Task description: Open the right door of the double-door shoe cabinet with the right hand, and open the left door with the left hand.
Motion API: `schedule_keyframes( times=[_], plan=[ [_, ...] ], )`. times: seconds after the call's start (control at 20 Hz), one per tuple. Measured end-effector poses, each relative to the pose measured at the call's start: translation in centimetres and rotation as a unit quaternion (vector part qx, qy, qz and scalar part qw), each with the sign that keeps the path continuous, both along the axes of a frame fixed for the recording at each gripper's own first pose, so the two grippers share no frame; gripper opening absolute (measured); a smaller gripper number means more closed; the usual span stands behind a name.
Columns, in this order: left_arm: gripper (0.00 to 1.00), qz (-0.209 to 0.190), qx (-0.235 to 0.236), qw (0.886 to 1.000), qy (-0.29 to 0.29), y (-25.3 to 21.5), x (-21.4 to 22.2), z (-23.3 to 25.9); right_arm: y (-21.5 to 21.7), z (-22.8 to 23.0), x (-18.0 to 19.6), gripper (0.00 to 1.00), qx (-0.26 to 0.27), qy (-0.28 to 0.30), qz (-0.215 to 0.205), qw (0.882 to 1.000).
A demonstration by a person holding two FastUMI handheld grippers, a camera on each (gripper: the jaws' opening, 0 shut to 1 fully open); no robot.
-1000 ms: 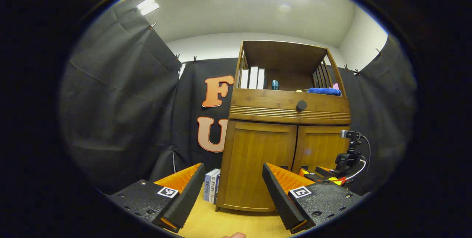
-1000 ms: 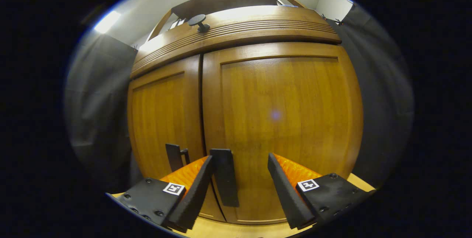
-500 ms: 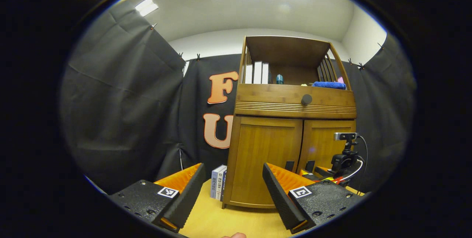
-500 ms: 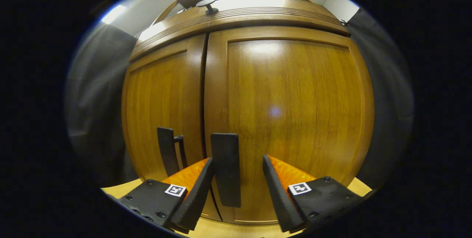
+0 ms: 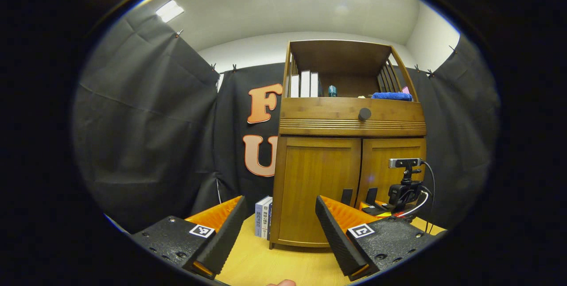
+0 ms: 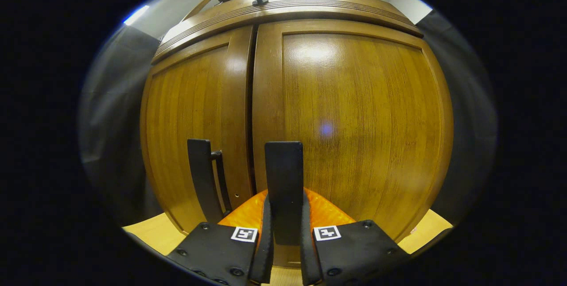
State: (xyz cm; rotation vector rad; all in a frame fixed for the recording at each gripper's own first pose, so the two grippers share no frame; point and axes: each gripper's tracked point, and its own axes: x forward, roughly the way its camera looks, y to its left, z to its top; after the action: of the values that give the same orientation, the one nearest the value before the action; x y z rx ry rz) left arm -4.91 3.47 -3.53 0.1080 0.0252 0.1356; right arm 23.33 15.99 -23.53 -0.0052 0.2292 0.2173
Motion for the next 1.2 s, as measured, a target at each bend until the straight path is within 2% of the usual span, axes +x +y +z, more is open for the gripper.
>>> schedule_keyframes(
  times=[0.1,0.15,0.25,0.3,0.35,0.4,0.45,0.6,0.65,0.7,0.75,0.8,0.85,0.95,1.0,1.05,1.2],
  plan=[
    [0.91,-0.003,-0.006,1.000,0.005,-0.1,-0.1,-0.4,-0.1,0.1,-0.4,0.33,-0.002,-0.005,0.016,1.000],
    [0.94,-0.006,-0.009,1.000,0.012,-0.6,-0.3,-0.7,-0.1,-0.1,-0.5,0.33,-0.006,-0.004,0.024,1.000],
    [0.94,-0.016,-0.014,0.999,0.026,-1.4,-0.6,-1.6,-0.1,-0.2,-0.9,0.33,-0.001,0.004,0.026,1.000],
    [0.91,-0.019,-0.016,0.999,0.030,-1.7,-0.8,-1.7,-0.1,-0.1,-1.1,0.33,0.004,0.009,0.025,1.000],
    [0.91,-0.022,-0.018,0.999,0.032,-2.0,-0.8,-1.9,-0.2,0.0,-1.5,0.29,0.004,0.013,0.025,1.000],
    [0.91,-0.025,-0.018,0.999,0.032,-2.2,-0.8,-2.0,-0.3,0.1,-2.1,0.33,0.001,0.014,0.031,0.999],
    [0.91,-0.027,-0.017,0.999,0.032,-2.5,-1.0,-2.1,-0.5,0.2,-2.9,0.29,-0.002,0.013,0.038,0.999],
    [0.91,-0.031,-0.014,0.999,0.029,-3.0,-1.3,-2.3,-1.5,0.4,-6.1,0.33,-0.004,0.015,0.053,0.998],
    [0.91,-0.032,-0.014,0.999,0.028,-3.2,-1.5,-2.4,-1.9,0.4,-7.0,0.33,-0.003,0.017,0.052,0.998],
    [0.91,-0.034,-0.015,0.999,0.026,-3.3,-1.6,-2.3,-2.4,0.5,-7.8,0.37,-0.004,0.018,0.052,0.998],
    [0.98,-0.035,-0.014,0.999,0.026,-3.6,-1.8,-2.4,-2.8,0.6,-8.6,0.37,-0.003,0.019,0.050,0.999],
    [0.91,-0.038,-0.015,0.999,0.026,-3.7,-1.8,-2.5,-3.3,0.7,-9.6,0.37,-0.002,0.021,0.050,0.999],
    [0.94,-0.040,-0.016,0.999,0.026,-4.0,-1.9,-2.6,-3.8,0.7,-10.2,0.37,0.002,0.024,0.050,0.998],
    [0.94,-0.045,-0.019,0.998,0.024,-4.5,-2.0,-2.6,-4.9,1.1,-11.9,0.37,0.015,0.029,0.050,0.998],
    [0.93,-0.048,-0.020,0.998,0.023,-4.7,-1.9,-2.5,-5.5,1.1,-12.7,0.33,0.020,0.030,0.050,0.998],
    [0.92,-0.049,-0.020,0.998,0.023,-4.9,-2.0,-2.6,-6.2,1.1,-13.2,0.33,0.021,0.030,0.048,0.998],
    [0.91,-0.056,-0.024,0.998,0.024,-5.5,-2.3,-2.9,-8.2,1.4,-15.0,0.33,0.009,0.036,0.029,0.999]
  ],
)
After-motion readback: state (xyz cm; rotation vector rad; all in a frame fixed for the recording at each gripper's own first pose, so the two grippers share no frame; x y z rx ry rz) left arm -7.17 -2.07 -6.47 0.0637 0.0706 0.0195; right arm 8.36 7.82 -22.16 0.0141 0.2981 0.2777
